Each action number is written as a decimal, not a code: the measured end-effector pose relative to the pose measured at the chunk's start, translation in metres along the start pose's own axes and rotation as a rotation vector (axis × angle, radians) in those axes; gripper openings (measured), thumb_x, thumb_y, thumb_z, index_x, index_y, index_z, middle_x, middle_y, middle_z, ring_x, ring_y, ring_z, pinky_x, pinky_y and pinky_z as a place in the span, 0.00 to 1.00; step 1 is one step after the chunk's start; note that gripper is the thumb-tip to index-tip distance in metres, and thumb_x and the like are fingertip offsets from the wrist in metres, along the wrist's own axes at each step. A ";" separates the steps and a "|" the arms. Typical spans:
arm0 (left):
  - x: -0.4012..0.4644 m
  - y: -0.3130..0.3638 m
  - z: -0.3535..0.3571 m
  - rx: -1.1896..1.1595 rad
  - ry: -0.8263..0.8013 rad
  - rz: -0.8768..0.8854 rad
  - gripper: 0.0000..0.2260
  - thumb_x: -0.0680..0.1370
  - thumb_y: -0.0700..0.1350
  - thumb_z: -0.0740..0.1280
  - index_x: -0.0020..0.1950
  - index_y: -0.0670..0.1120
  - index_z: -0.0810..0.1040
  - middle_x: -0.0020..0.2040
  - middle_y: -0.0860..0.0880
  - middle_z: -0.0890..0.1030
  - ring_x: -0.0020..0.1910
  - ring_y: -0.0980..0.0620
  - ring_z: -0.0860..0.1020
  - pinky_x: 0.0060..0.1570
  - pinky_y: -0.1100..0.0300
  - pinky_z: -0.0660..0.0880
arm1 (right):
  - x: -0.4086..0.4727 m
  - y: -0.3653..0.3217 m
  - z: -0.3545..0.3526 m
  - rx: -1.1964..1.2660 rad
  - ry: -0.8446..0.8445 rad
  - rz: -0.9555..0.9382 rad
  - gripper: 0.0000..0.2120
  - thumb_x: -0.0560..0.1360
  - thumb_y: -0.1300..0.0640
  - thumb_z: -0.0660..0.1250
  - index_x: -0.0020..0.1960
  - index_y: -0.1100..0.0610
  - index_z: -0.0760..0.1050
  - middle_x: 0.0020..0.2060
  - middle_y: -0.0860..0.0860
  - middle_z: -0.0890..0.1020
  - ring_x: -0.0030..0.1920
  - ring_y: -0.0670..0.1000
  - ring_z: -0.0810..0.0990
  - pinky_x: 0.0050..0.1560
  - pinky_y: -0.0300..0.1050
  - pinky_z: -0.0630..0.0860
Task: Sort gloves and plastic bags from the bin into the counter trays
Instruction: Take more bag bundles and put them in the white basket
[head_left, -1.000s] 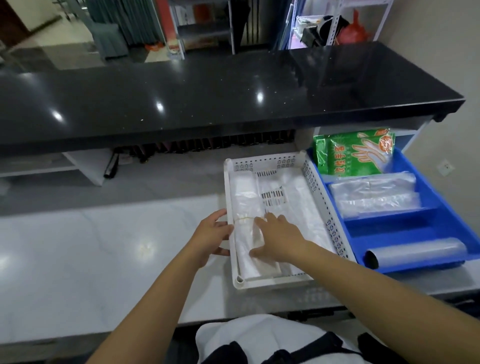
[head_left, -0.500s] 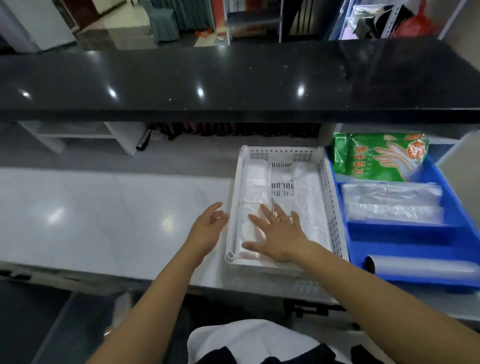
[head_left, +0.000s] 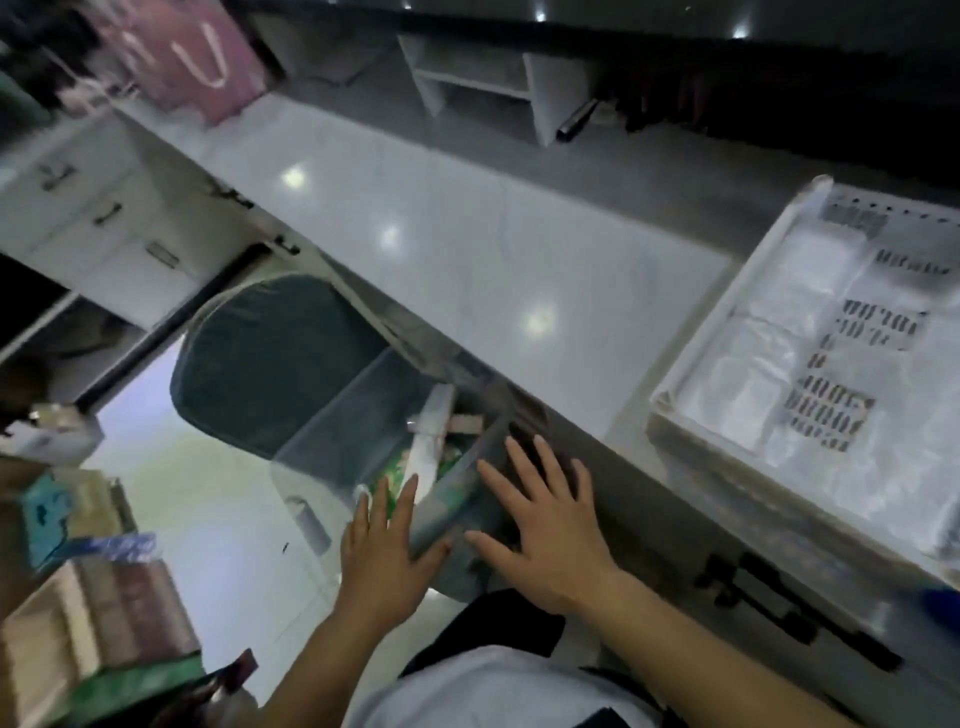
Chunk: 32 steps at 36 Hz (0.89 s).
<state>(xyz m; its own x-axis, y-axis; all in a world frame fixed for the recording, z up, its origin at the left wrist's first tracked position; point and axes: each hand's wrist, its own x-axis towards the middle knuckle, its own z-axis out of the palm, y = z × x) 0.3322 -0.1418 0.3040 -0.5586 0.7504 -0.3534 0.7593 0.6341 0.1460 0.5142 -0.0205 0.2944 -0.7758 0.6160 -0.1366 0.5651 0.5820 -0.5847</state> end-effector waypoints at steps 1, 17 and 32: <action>-0.003 -0.012 0.004 -0.016 -0.002 -0.040 0.38 0.77 0.68 0.58 0.80 0.58 0.43 0.82 0.48 0.45 0.80 0.43 0.45 0.77 0.46 0.49 | 0.001 0.000 0.013 -0.006 -0.055 0.017 0.38 0.73 0.24 0.42 0.79 0.37 0.44 0.80 0.45 0.39 0.78 0.52 0.31 0.73 0.62 0.30; 0.063 -0.166 0.068 -0.164 -0.308 -0.165 0.35 0.78 0.66 0.58 0.81 0.58 0.47 0.82 0.48 0.48 0.80 0.42 0.48 0.76 0.45 0.53 | 0.076 -0.027 0.131 -0.229 -0.451 0.231 0.39 0.72 0.25 0.45 0.79 0.38 0.46 0.81 0.47 0.43 0.79 0.54 0.37 0.73 0.67 0.37; 0.260 -0.226 0.113 -0.410 -0.623 -0.124 0.35 0.71 0.54 0.70 0.76 0.50 0.65 0.72 0.42 0.72 0.68 0.41 0.72 0.66 0.48 0.71 | 0.168 -0.043 0.209 -0.324 -0.539 0.307 0.37 0.73 0.33 0.49 0.79 0.40 0.44 0.81 0.49 0.42 0.79 0.55 0.38 0.70 0.68 0.30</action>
<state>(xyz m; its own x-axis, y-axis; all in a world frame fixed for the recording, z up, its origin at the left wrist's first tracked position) 0.0531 -0.1112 0.0748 -0.2478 0.5019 -0.8287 0.4502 0.8171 0.3602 0.3007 -0.0528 0.1289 -0.5514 0.4777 -0.6840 0.7713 0.6043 -0.1998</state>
